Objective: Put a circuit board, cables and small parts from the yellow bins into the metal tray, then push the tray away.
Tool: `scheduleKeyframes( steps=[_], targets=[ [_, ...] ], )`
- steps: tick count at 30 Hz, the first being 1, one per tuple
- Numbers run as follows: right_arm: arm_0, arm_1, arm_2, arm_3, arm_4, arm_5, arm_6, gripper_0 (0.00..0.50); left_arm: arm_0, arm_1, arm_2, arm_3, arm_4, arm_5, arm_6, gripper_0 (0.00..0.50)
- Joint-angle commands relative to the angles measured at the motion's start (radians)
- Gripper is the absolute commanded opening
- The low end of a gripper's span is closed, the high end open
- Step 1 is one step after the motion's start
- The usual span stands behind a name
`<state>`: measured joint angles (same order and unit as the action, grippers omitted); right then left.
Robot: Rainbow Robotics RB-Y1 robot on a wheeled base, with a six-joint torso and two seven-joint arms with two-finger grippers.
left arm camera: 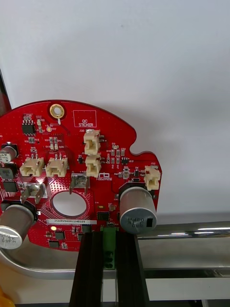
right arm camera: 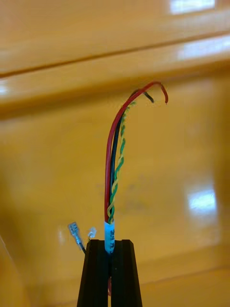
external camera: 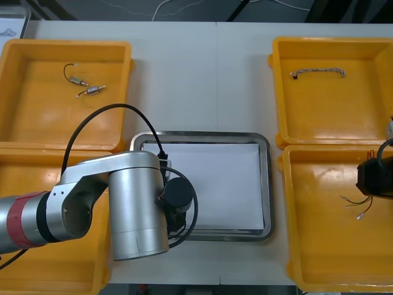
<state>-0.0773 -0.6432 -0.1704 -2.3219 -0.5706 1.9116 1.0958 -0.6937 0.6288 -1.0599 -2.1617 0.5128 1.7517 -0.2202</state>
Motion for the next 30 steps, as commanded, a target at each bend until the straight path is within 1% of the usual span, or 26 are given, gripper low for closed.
scheduleKeyframes(
  steps=[1,5,6,11,15,19,21,22,23,24,25,26,27,28,30],
  targets=[
    [-0.022,-0.043,-0.089,-0.037,-0.043,0.008,0.125,0.000,0.010,-0.015,-0.015,-0.012,0.015,-0.015,-0.062,0.000],
    [-0.022,-0.044,-0.130,-0.039,-0.094,0.008,0.197,0.000,0.011,-0.014,-0.015,-0.012,0.026,-0.015,-0.067,0.000],
    [-0.032,-0.046,-0.150,-0.042,-0.118,0.008,0.234,0.000,0.011,-0.014,-0.015,-0.012,0.032,-0.015,-0.070,0.000],
    [-0.084,-0.052,-0.187,-0.073,-0.181,0.008,0.331,0.000,0.011,-0.014,-0.022,-0.006,0.033,-0.020,-0.071,0.000],
    [-0.101,-0.062,-0.201,-0.096,-0.221,0.008,0.381,0.000,0.011,-0.012,-0.022,-0.001,0.033,-0.029,-0.073,0.000],
    [-0.101,-0.075,-0.198,-0.105,-0.239,0.008,0.444,0.000,0.010,-0.009,-0.022,-0.001,0.033,-0.037,-0.076,0.000],
    [-0.101,-0.089,-0.195,-0.105,-0.268,0.008,0.473,0.000,0.010,-0.009,-0.022,-0.001,0.029,-0.040,-0.074,0.002],
    [-0.101,-0.093,-0.196,-0.105,-0.282,0.008,0.478,0.000,0.010,-0.009,-0.022,-0.001,0.029,-0.041,-0.076,0.046],
    [-0.101,-0.102,-0.193,-0.105,-0.308,0.008,0.477,0.000,0.010,-0.008,-0.023,-0.001,0.024,-0.043,-0.076,0.144],
    [-0.101,-0.107,-0.190,-0.105,-0.318,0.008,0.475,0.000,0.010,-0.008,-0.023,-0.001,0.023,-0.044,-0.076,0.182],
    [-0.101,-0.118,-0.181,-0.105,-0.337,0.008,0.470,0.000,0.011,-0.006,-0.023,-0.001,0.021,-0.047,-0.076,0.250],
    [-0.101,-0.125,-0.173,-0.106,-0.345,0.008,0.467,0.000,0.010,-0.004,-0.023,-0.001,0.021,-0.049,-0.077,0.299],
    [-0.101,-0.130,-0.169,-0.105,-0.350,0.008,0.466,0.000,0.010,-0.003,-0.023,-0.001,0.019,-0.051,-0.077,0.312],
    [-0.101,-0.141,-0.158,-0.106,-0.353,0.008,0.464,0.000,0.010,-0.001,-0.023,-0.003,0.018,-0.054,-0.079,0.337],
    [-0.102,-0.159,-0.138,-0.106,-0.356,0.008,0.460,0.000,0.008,0.005,-0.023,-0.003,0.013,-0.058,-0.080,0.421]
  ],
)
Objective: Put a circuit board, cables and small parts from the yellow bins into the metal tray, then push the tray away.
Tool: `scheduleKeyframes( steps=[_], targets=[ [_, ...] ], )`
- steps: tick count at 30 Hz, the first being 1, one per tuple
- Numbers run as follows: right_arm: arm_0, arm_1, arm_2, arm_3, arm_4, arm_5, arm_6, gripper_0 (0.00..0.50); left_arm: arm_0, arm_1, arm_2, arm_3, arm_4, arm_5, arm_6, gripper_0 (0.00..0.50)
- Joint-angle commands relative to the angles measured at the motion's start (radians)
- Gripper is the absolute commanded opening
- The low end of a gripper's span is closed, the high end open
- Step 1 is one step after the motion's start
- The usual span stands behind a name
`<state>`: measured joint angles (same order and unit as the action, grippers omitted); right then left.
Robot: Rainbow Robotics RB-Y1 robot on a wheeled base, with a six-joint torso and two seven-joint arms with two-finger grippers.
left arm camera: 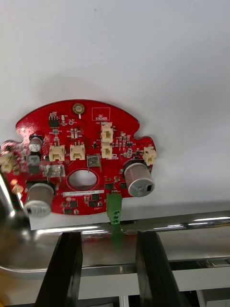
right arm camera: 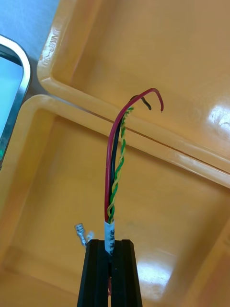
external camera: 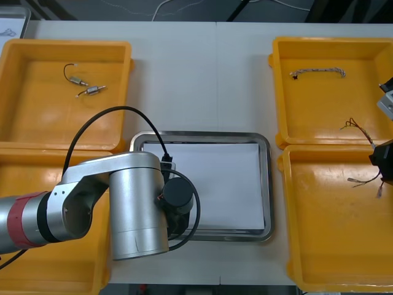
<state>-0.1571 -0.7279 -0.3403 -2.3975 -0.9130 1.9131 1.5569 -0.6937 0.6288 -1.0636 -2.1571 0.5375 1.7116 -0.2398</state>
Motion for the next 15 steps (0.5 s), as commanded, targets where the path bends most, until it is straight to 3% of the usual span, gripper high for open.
scheduleKeyframes(
  steps=[1,3,10,15],
  targets=[
    [-0.024,-0.085,0.043,-0.031,-0.015,0.007,-0.005,0.000,0.005,0.008,-0.019,-0.009,-0.013,-0.018,-0.062,0.471],
    [-0.027,-0.096,0.055,-0.031,-0.017,0.007,-0.009,0.000,0.000,0.011,-0.019,-0.014,-0.016,-0.018,-0.062,0.500],
    [-0.033,-0.104,0.069,-0.031,-0.033,0.007,-0.020,0.000,-0.004,0.046,0.053,-0.086,-0.010,-0.012,-0.050,0.500],
    [-0.048,-0.104,0.089,-0.032,-0.043,0.007,-0.029,0.000,-0.006,0.084,0.137,-0.127,0.050,-0.009,-0.049,0.500]
  ],
)
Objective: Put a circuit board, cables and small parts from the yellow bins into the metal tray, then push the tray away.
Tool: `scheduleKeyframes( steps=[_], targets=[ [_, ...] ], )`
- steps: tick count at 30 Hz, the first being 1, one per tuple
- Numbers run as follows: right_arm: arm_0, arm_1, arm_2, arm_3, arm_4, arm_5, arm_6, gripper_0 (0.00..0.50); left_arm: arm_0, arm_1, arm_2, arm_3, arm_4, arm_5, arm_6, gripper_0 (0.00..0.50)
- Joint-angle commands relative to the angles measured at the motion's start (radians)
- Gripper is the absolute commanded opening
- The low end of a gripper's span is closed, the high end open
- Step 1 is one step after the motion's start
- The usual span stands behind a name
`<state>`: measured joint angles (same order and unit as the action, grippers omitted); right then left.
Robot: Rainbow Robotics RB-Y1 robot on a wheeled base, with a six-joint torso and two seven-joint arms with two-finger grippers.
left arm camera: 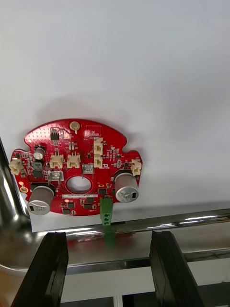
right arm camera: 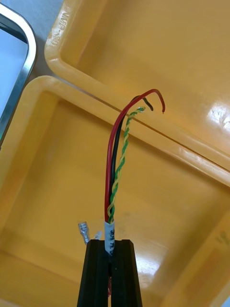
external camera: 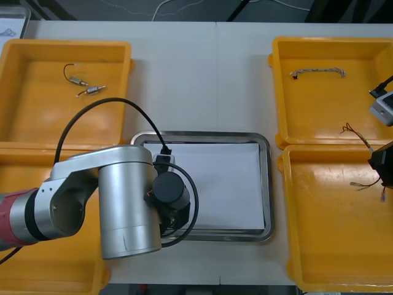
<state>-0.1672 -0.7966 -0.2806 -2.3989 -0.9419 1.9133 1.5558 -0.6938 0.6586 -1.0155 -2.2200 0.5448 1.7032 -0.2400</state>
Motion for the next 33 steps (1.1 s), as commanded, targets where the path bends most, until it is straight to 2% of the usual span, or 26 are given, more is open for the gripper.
scheduleKeyframes(
  steps=[1,7,14,21,27,33],
  targets=[
    [-0.048,-0.035,0.043,-0.031,-0.015,0.007,-0.031,0.000,-0.006,0.075,0.123,-0.075,0.064,0.006,-0.053,0.500],
    [-0.109,-0.035,0.139,-0.031,-0.009,0.007,-0.039,0.000,-0.006,0.134,0.238,-0.089,0.107,0.000,-0.065,0.500],
    [-0.210,-0.035,0.304,-0.031,0.011,0.007,-0.046,0.000,-0.006,0.200,0.433,-0.084,0.230,0.013,-0.096,0.500],
    [-0.301,-0.033,0.480,-0.036,0.046,0.007,-0.054,0.000,-0.006,0.273,0.609,-0.021,0.353,0.033,-0.213,0.500],
    [-0.356,-0.024,0.621,-0.039,0.080,0.007,-0.053,0.000,-0.006,0.299,0.692,0.065,0.366,0.033,-0.328,0.500],
    [-0.411,0.027,0.758,-0.039,0.133,0.007,-0.048,0.000,-0.006,0.311,0.756,0.183,0.348,0.033,-0.506,0.500]
  ],
)
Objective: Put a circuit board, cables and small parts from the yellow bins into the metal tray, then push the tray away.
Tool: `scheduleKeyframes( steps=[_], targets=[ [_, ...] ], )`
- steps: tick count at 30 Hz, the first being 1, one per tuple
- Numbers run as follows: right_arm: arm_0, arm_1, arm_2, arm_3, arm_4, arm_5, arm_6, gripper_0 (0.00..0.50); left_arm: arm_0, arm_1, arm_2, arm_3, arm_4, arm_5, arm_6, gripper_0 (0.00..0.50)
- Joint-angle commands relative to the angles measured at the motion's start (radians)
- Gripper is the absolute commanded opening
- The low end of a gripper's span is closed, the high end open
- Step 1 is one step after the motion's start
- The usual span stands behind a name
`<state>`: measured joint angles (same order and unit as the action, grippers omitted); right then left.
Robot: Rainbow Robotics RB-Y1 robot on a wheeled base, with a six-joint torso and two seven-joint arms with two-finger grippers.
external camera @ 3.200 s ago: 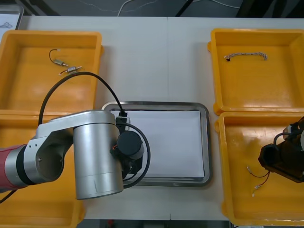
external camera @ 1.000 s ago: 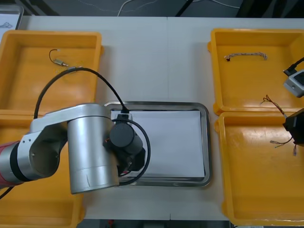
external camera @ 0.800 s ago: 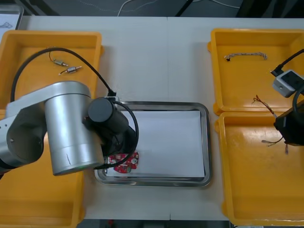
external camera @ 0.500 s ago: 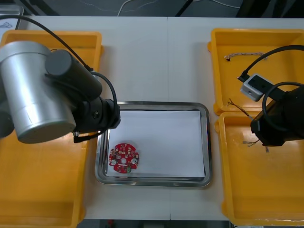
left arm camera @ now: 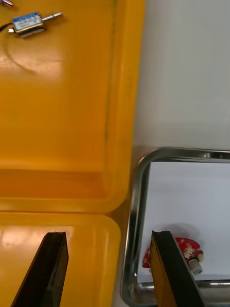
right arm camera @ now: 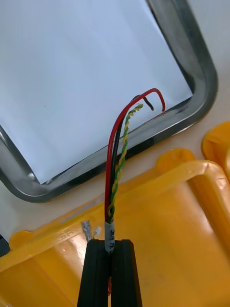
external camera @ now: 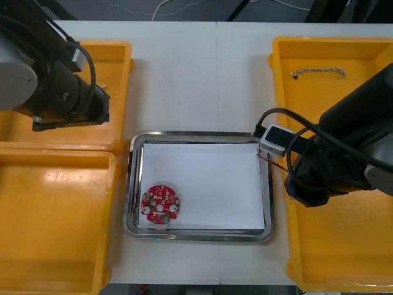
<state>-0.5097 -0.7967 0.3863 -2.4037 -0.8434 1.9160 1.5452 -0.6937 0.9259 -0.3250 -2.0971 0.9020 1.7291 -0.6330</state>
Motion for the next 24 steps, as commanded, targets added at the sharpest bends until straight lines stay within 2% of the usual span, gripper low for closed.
scheduleKeyframes(
  steps=[1,8,16,24],
  targets=[
    [-0.079,0.036,0.111,-0.034,0.043,0.004,-0.039,0.000,-0.006,0.044,0.075,0.075,-0.012,0.007,-0.137,0.500],
    [-0.170,0.108,0.290,-0.023,0.121,0.004,-0.045,0.000,-0.006,0.033,0.146,0.178,-0.072,0.004,-0.375,0.500],
    [-0.250,0.174,0.476,0.064,0.196,0.004,-0.027,0.000,-0.006,-0.002,0.210,0.295,-0.153,-0.008,-0.746,0.500],
    [-0.288,0.208,0.623,0.161,0.285,-0.031,0.042,0.000,-0.007,-0.065,0.330,0.405,-0.155,-0.011,-1.051,0.500]
  ],
)
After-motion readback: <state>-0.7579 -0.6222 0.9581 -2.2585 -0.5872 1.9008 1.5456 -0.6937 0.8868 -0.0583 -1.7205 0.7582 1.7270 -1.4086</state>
